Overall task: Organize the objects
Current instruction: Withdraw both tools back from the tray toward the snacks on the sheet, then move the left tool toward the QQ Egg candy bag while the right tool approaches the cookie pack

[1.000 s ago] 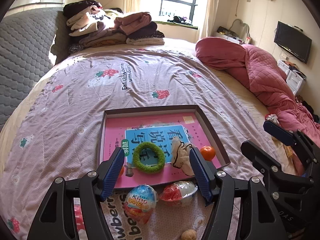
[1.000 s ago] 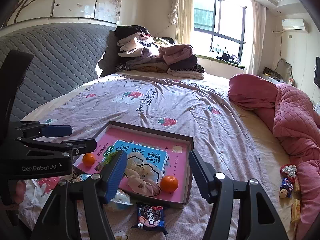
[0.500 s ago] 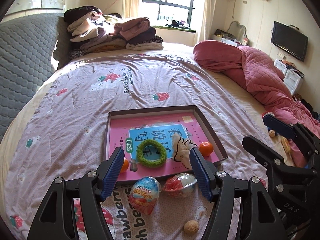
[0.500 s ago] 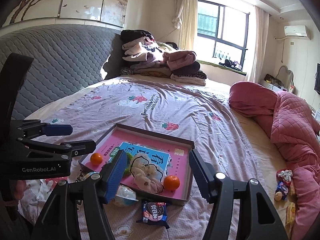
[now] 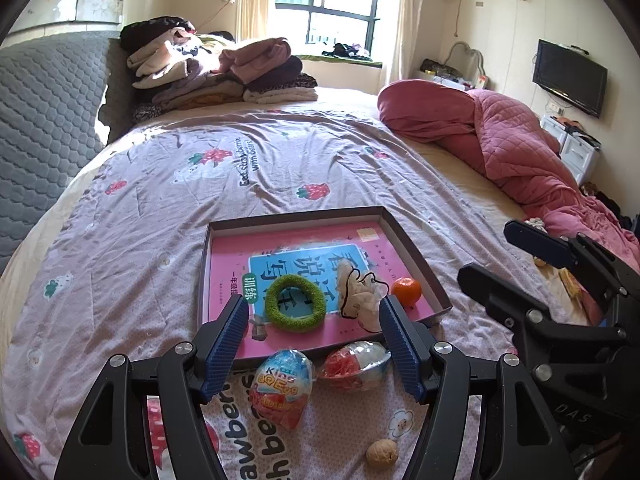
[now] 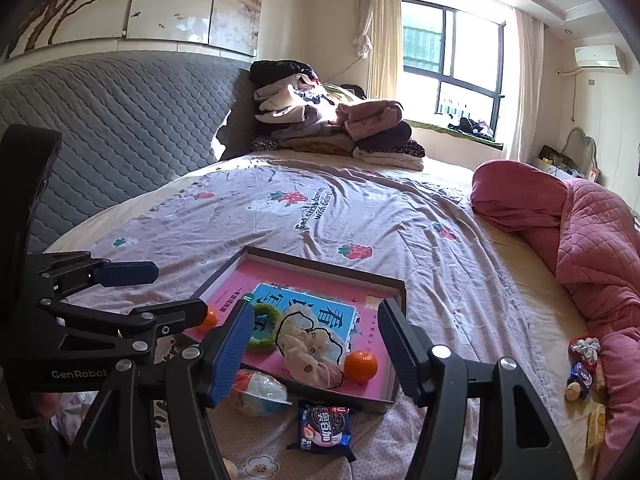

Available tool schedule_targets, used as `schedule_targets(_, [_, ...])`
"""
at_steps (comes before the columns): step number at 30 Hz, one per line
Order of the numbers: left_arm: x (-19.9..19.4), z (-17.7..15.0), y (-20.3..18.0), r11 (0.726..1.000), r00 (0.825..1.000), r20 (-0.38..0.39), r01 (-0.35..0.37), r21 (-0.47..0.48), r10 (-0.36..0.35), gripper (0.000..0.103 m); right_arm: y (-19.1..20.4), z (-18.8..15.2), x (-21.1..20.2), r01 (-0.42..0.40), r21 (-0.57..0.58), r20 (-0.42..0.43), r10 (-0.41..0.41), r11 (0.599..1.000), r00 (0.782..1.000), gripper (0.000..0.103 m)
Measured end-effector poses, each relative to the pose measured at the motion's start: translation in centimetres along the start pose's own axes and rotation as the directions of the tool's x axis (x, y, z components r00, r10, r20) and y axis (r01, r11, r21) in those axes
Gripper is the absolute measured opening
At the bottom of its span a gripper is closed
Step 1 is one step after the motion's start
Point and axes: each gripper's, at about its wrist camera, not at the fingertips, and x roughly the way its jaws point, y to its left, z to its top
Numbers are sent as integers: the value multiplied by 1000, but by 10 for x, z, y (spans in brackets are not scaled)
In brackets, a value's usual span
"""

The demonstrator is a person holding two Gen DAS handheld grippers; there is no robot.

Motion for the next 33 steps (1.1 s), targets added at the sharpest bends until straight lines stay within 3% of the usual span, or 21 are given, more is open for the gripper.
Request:
schedule_targets(16, [31, -17, -8, 999, 999, -32, -43, 28, 44, 69, -18, -31, 25, 4, 24, -73, -2, 1000, 997, 64])
schedule_targets(33, [36, -49, -7, 996, 994, -70, -82, 35, 84, 69, -21, -63, 26, -3, 75, -133, 13, 997, 991, 64])
